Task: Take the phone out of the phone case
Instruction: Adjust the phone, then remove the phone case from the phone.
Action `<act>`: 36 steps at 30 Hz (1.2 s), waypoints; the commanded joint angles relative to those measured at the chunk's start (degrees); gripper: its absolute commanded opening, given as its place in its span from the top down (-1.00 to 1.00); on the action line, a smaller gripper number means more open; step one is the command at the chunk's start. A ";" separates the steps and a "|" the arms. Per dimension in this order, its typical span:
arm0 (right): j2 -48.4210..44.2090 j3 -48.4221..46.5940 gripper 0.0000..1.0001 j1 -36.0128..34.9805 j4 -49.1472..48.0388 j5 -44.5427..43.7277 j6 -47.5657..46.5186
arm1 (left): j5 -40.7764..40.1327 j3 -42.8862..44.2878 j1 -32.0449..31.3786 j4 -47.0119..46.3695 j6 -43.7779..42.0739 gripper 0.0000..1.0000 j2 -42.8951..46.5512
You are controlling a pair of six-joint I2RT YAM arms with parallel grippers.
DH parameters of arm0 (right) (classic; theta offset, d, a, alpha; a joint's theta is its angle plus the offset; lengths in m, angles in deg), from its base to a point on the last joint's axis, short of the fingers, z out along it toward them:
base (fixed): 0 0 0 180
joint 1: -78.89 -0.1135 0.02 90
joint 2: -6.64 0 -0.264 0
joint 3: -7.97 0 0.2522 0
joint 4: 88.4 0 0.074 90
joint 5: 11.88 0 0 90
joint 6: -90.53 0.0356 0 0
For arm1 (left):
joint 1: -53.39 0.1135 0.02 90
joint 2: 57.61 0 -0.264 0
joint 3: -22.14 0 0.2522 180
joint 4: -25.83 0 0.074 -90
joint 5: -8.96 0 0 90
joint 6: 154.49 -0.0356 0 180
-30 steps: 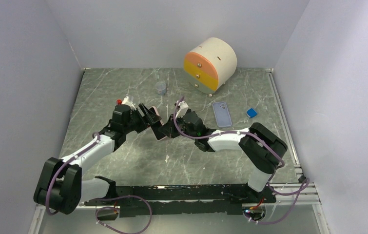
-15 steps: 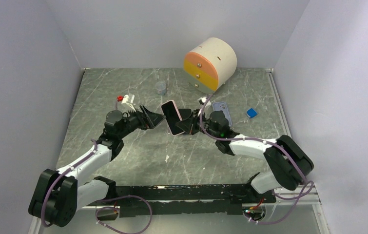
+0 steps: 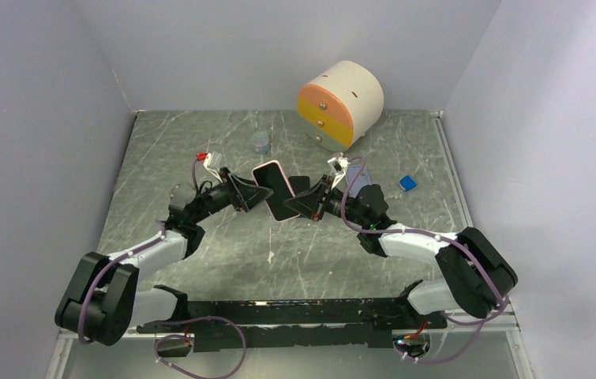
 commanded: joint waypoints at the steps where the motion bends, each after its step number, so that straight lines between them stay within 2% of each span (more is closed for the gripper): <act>1: 0.13 -2.11 1.00 0.05 -12.35 6.66 2.84 | 5.46 -0.16 0.09 -11.76 2.19 -0.20 -0.43; 5: 2.50 -3.36 1.00 0.05 -13.95 8.62 4.50 | 7.79 -0.37 -0.26 -19.39 5.37 -0.05 -3.12; 8: 3.93 -4.17 1.00 0.05 -14.64 9.45 5.20 | 9.11 0.02 -0.56 -23.28 7.66 0.27 -5.63; 12: 3.56 -4.34 0.93 0.05 -12.23 9.35 3.22 | 8.34 -0.23 -0.62 -28.97 10.67 0.92 -7.78; 14: 2.25 -3.83 0.74 -0.01 -9.86 8.46 0.62 | 7.37 0.02 -0.62 -27.79 11.55 0.95 -7.26; 17: 0.19 -2.84 0.19 0.03 -6.64 6.45 -2.40 | 4.25 -0.11 -0.61 -23.71 12.13 0.95 -5.21; 21: -1.93 -0.84 -0.19 0.05 -4.96 2.97 -4.47 | -2.80 -0.55 -0.62 -17.56 13.18 0.95 -1.12; 27: -1.76 0.37 -0.39 -1.26 -4.60 -0.23 -5.69 | -11.05 0.08 -0.64 -12.31 16.72 0.95 3.39; 36: 1.60 0.49 -0.41 -2.91 -11.76 -0.56 -1.93 | -15.12 0.46 -1.26 -15.38 22.77 0.95 2.90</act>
